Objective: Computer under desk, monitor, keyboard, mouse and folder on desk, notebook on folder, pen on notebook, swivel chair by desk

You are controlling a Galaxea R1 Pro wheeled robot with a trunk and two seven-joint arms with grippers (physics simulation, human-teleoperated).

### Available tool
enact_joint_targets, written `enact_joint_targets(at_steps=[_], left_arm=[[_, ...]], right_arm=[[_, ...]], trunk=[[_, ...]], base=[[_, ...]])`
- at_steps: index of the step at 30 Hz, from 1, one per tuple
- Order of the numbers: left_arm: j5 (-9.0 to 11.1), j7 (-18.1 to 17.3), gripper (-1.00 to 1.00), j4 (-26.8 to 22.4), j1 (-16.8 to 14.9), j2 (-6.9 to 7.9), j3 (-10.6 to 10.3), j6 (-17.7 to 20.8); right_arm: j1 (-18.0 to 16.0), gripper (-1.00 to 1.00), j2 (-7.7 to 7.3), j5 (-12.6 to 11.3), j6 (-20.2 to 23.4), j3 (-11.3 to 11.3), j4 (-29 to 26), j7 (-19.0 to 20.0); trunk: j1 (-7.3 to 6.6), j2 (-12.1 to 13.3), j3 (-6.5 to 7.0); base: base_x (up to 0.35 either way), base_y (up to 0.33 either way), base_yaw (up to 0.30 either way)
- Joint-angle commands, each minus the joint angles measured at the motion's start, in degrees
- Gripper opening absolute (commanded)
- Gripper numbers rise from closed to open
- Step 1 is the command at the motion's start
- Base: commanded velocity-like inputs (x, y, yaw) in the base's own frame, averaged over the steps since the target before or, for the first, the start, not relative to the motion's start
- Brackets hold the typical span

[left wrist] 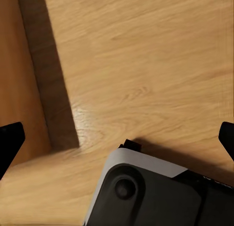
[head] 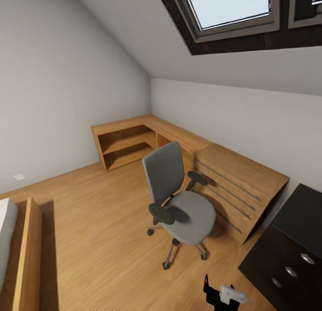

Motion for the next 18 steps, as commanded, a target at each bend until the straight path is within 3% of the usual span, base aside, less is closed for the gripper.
enact_joint_targets(at_steps=[1, 18], left_arm=[[0.36, 0.4, 1.0, 0.04, -0.06, 0.03, -0.49, -0.21], [0.36, 0.4, 1.0, 0.05, -0.06, -0.03, -0.49, -0.2]], right_arm=[[-0.03, 1.0, -0.01, -0.06, -0.06, 0.49, -0.06, -0.55], [0.27, 1.0, -0.01, 0.07, -0.04, 0.52, 0.01, -0.46]], trunk=[[0.03, -0.11, -0.11], [0.03, -0.11, -0.11]], base=[[0.0, 0.0, 0.29], [0.002, 0.0, 0.293]])
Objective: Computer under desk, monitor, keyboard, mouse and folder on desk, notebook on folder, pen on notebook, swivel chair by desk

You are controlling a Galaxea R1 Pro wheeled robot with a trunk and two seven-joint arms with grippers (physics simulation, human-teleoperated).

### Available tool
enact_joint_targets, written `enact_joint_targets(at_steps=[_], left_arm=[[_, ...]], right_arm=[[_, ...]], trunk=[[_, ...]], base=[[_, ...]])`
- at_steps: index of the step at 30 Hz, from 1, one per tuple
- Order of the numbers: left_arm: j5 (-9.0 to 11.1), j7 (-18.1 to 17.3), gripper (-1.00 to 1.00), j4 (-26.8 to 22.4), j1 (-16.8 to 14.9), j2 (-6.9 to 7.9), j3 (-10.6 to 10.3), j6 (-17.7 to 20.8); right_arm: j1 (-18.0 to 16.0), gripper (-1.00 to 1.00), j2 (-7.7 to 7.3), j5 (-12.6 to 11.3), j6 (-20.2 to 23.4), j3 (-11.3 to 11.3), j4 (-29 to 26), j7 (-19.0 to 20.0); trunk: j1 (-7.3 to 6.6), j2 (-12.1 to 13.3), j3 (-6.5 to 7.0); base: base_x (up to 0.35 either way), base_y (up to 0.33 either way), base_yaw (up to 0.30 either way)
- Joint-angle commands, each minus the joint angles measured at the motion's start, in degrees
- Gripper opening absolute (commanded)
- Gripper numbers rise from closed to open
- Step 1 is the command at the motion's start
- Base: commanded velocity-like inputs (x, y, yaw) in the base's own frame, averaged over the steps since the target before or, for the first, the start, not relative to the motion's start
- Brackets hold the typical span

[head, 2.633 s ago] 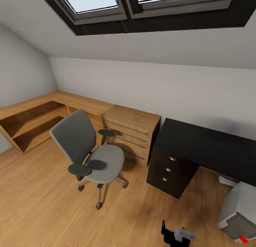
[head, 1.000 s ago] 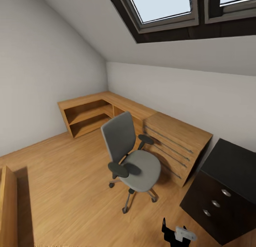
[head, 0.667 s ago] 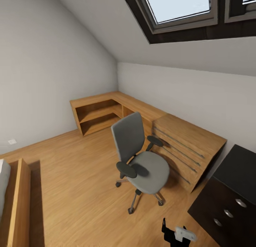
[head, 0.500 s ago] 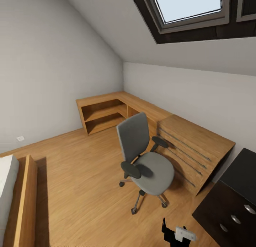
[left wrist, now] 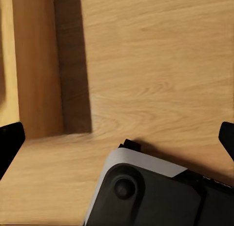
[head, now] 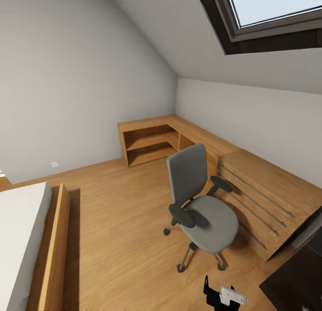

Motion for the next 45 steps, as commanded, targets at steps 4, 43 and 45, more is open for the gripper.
enact_joint_targets(at_steps=[4, 43, 45], left_arm=[[0.36, 0.39, 1.0, 0.03, -0.06, 0.01, -0.49, -0.2], [0.31, 0.36, 1.0, 0.76, -0.06, 0.04, -0.57, -0.22], [0.3, 0.36, 1.0, 0.85, -0.06, 0.05, -0.58, -0.22]], right_arm=[[0.01, 1.0, 0.0, 0.0, -0.07, 0.55, -0.05, -0.54], [0.55, 1.0, 0.47, 4.65, 0.19, 0.62, -0.04, -0.46], [0.57, 1.0, 0.48, 4.65, 0.19, 0.63, -0.04, -0.45]], trunk=[[0.03, -0.11, -0.11], [0.03, -0.11, -0.11], [0.03, -0.11, -0.11]], base=[[0.171, 0.0, 0.293], [0.093, 0.0, 0.293], [0.069, 0.012, 0.293]])
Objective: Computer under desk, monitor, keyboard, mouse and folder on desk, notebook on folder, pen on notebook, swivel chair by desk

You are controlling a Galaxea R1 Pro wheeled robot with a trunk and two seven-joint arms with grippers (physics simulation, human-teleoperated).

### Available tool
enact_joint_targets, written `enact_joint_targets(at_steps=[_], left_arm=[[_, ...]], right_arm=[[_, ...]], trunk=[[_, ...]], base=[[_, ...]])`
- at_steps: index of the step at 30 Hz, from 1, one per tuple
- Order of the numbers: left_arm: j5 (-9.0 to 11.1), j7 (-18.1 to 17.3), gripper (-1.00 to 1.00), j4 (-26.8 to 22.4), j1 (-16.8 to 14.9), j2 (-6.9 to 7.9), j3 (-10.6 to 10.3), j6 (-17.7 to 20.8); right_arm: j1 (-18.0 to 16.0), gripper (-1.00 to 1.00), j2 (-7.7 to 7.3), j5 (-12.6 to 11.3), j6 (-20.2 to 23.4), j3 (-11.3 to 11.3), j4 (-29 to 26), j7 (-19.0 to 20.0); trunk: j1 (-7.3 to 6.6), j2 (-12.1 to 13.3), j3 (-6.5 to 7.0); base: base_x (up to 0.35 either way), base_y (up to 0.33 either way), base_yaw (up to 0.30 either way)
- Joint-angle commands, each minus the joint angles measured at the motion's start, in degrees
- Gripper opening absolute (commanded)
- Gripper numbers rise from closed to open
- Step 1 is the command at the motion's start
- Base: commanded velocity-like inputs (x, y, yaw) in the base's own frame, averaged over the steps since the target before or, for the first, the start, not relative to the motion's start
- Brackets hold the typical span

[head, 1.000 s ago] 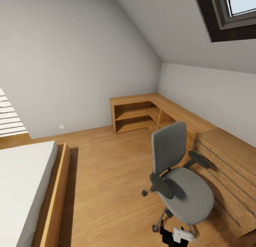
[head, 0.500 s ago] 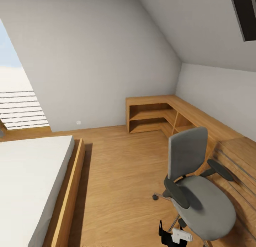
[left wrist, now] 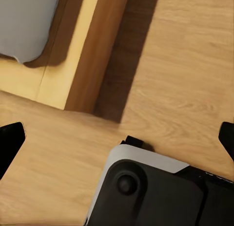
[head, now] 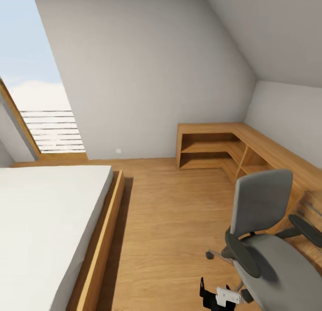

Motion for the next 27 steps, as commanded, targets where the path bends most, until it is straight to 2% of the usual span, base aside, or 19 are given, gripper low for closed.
enact_joint_targets(at_steps=[1, 13, 21, 27], left_arm=[[0.35, 0.38, 1.0, 0.06, -0.06, 0.03, -0.49, -0.2], [0.33, 0.36, 1.0, 0.2, -0.06, 0.0, -0.49, -0.2], [0.33, 0.38, 1.0, 0.22, -0.06, 0.03, -0.49, -0.2], [0.33, 0.38, 1.0, 0.24, -0.06, 0.02, -0.51, -0.2]], right_arm=[[-0.03, 1.0, -0.01, -0.06, -0.06, 0.49, -0.05, -0.54], [-0.03, 1.0, -0.04, -0.05, 0.67, 0.43, -0.05, -0.54], [-0.04, 1.0, -0.08, -0.05, 1.81, 0.41, -0.08, -0.32], [-0.03, 1.0, -0.15, -0.05, 2.06, 0.41, -0.13, -0.16]], trunk=[[0.04, -0.11, -0.11], [0.04, -0.11, -0.11], [0.04, -0.11, -0.11], [0.04, -0.11, -0.11]], base=[[0.132, 0.035, 0.293], [0.227, 0.067, 0.293], [0.048, 0.011, 0.273], [0.009, 0.002, 0.101]])
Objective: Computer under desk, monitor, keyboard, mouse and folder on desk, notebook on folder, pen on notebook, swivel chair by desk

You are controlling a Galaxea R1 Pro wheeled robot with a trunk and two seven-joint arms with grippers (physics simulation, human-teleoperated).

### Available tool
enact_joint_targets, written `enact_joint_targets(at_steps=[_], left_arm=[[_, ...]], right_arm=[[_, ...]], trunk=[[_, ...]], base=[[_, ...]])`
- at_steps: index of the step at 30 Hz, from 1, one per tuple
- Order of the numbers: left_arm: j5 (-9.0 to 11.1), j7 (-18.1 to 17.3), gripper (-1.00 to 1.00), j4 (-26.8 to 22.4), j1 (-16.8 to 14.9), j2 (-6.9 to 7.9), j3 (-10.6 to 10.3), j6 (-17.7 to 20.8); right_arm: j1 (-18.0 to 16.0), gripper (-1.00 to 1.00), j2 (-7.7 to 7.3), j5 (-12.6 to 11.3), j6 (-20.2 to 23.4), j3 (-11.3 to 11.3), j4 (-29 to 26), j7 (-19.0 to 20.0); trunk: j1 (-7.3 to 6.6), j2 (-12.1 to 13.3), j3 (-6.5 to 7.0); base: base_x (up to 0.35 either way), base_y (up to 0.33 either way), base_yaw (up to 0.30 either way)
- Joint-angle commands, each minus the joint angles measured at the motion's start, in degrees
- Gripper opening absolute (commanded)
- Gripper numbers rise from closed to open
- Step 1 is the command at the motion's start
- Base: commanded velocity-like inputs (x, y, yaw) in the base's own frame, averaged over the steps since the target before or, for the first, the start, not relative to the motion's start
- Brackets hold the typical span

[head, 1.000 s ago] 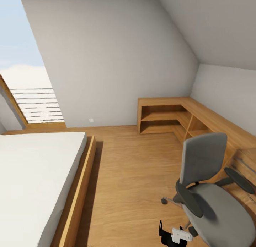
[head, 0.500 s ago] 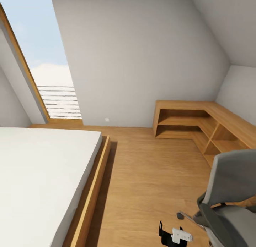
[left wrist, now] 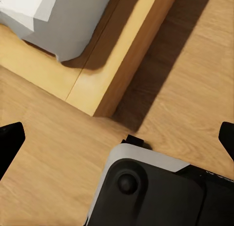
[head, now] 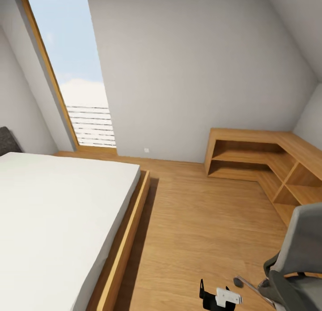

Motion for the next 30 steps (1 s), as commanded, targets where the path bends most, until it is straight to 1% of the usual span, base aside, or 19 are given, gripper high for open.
enact_joint_targets(at_steps=[1, 13, 30], left_arm=[[0.36, 0.39, 1.0, 0.02, -0.05, 0.04, -0.5, -0.2], [0.36, 0.41, 1.0, 0.04, -0.05, 0.05, -0.48, -0.2], [0.36, 0.39, 1.0, 0.04, -0.05, 0.04, -0.47, -0.2]], right_arm=[[-0.04, 1.0, -0.01, -0.04, -0.02, 0.49, -0.05, -0.53], [-0.02, 1.0, -0.38, -0.09, 0.04, 0.34, -0.07, -0.49], [-0.04, 1.0, -0.35, -0.13, 0.12, 0.38, -0.14, -0.44]], trunk=[[0.03, -0.11, -0.12], [0.03, -0.11, -0.12], [0.03, -0.11, -0.12]], base=[[0.004, 0.001, 0.043], [0.001, 0.0, 0.013], [0.0, 0.0, 0.0]])
